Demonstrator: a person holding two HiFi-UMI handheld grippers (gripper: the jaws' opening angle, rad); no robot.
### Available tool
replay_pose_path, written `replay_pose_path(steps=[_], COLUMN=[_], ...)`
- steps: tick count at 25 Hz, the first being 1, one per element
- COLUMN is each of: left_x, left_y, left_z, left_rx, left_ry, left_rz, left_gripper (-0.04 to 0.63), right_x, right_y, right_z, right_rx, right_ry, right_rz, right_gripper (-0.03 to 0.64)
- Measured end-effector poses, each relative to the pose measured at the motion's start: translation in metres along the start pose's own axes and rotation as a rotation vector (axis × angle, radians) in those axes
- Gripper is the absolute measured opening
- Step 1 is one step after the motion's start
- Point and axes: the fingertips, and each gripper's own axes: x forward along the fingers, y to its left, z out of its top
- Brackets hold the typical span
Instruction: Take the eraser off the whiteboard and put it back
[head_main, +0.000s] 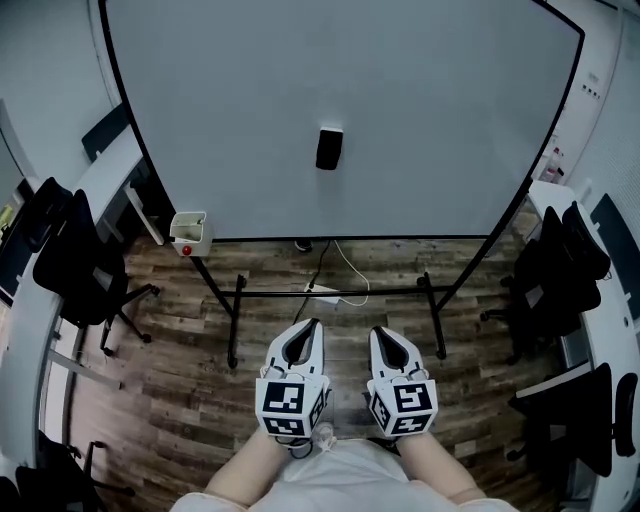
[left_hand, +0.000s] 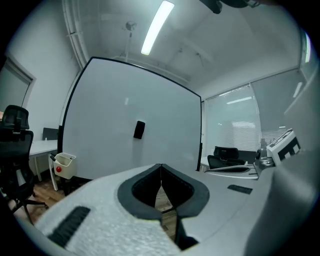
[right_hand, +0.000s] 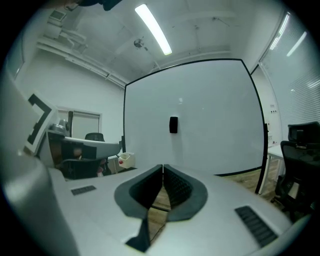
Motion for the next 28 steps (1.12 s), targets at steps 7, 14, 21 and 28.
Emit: replay_pose_path(steps=[7,14,21,28], left_x=[0.052,0.120,0.201,0.255], left_y=[0.030,0.049,0.070,0.083], left_z=[-0.008,0.005,0.038,0.066], left_rx=[-0.023,0.005,0.013,0.025], left_ry=[0.030,0.023,-0.024,-0.073], left_rz=[-0.012,0.035,0.121,0.187], left_gripper=[0.017,0.017,0.017,0.020], right_x=[0.062,0.124,0.188,0.236], right_y=[-0.010,-0.046,-0.095,-0.132], right_z=[0.004,0.022,0.059,0.074], right_rx=[0.006,0.017,-0.026,-0.071], right_ry=[0.015,-0.006,-0.039,-0.033], right_rz=[0.010,0.058,0.124,0.180], right_gripper=[0.029,0.029,0.029,0.029])
